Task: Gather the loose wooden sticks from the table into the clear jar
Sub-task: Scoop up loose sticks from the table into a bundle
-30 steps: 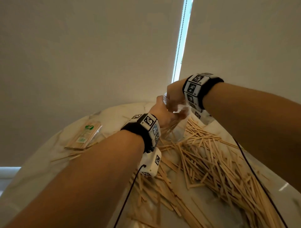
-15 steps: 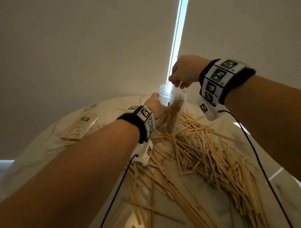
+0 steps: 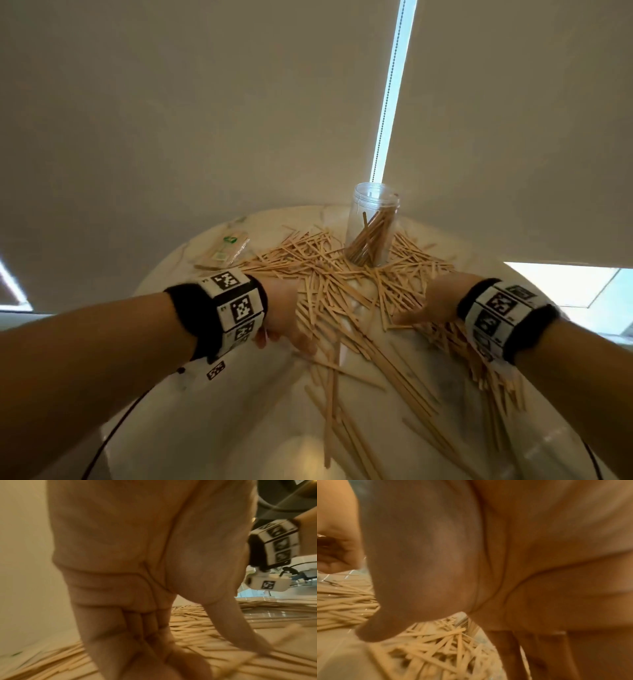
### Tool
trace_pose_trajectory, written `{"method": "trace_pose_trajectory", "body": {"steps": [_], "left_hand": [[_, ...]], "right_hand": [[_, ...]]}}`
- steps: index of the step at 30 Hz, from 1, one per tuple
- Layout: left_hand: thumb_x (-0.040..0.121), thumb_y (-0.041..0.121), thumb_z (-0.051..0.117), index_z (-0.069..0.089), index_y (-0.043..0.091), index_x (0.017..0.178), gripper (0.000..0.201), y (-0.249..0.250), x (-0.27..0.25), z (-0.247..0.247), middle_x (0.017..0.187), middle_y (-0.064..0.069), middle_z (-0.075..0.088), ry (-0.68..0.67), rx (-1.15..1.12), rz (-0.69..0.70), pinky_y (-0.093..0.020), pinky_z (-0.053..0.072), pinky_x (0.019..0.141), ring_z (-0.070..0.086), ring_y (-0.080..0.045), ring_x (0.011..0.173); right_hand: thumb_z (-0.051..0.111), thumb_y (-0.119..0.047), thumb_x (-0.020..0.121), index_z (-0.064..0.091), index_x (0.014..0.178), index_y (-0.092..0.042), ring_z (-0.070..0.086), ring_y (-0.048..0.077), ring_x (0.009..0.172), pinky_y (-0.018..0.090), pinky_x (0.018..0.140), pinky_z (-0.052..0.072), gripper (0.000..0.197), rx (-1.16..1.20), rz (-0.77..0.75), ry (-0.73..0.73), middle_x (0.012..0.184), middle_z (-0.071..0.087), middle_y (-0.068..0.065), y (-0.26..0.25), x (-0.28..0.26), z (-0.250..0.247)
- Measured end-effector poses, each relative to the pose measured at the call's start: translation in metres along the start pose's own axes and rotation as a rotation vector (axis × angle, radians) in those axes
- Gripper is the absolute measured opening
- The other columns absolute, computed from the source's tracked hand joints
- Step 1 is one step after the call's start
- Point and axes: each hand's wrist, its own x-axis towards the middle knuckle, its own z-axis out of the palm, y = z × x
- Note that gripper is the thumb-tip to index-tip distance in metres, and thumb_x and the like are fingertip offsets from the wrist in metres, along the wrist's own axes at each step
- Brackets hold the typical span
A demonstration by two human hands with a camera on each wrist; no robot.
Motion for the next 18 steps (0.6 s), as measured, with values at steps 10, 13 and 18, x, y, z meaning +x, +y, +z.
{"method": "trace_pose_trajectory", "body": {"steps": [10,13,18], "left_hand": [[0.089,0.022,0.069,0.067,0.01,0.069,0.024,0.009,-0.01,0.033,0.061,0.003,0.06,0.049,0.18,0.055,-0.026,0.047,0.059,0.051,-0.012,0.055],[0.094,0.012,0.057,0.051,0.01,0.067,0.027,0.012,-0.007,0.038,0.067,-0.003,0.048,0.235,0.21,0.022,-0.029,0.041,0.06,0.045,-0.015,0.057],[0.1,0.014,0.046,0.063,0.006,0.091,0.021,0.013,0.013,0.026,0.076,-0.005,0.055,0.436,-0.002,-0.061,-0.031,0.047,0.066,0.058,-0.023,0.077]], "right_hand": [[0.079,-0.045,0.08,0.065,0.085,-0.01,0.062,0.02,0.084,0.024,0.061,0.05,0.038,0.337,-0.008,0.123,0.08,0.063,0.001,-0.017,-0.012,0.012],[0.077,-0.041,0.083,0.067,0.114,-0.006,0.064,0.023,0.102,0.03,0.084,0.055,0.048,0.332,0.013,0.127,0.108,0.067,0.006,-0.021,-0.015,0.014],[0.076,-0.041,0.084,0.066,0.116,-0.005,0.055,0.02,0.088,0.029,0.082,0.053,0.05,0.298,0.027,0.167,0.099,0.061,0.005,-0.032,-0.018,0.015]]}}
